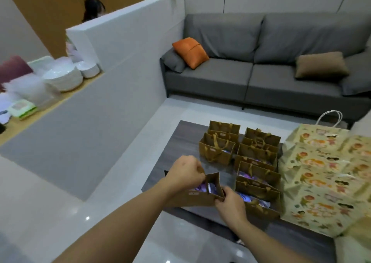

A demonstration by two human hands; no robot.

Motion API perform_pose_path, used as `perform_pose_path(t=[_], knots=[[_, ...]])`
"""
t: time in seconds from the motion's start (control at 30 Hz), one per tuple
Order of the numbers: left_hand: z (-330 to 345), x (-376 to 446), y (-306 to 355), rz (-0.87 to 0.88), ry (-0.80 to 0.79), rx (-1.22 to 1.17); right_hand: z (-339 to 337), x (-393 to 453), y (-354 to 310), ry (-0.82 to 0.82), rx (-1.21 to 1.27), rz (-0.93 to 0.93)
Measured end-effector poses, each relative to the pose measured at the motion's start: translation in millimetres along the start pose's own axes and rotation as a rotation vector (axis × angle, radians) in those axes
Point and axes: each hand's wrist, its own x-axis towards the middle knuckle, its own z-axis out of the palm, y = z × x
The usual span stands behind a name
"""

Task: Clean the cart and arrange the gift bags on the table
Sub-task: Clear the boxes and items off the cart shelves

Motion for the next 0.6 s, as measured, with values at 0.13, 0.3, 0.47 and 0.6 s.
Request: perform_pose_path(t=[0.13, 0.3, 0.47, 0.6], knots=[[-5, 34, -4, 0.102, -0.042, -0.032, 12, 16, -10, 0.056, 0.016, 0.067], [7, 84, -8, 0.144, -0.095, -0.055, 17, 54, -7, 0.055, 0.061, 0.18], [28, 151, -2, 0.152, -0.217, -0.027, 13, 110, 12, 0.015, 0.093, 0.253], [51, 192, 4, 0.144, -0.336, 0.042, 11, 150, 30, -0.018, 0.123, 0.32]])
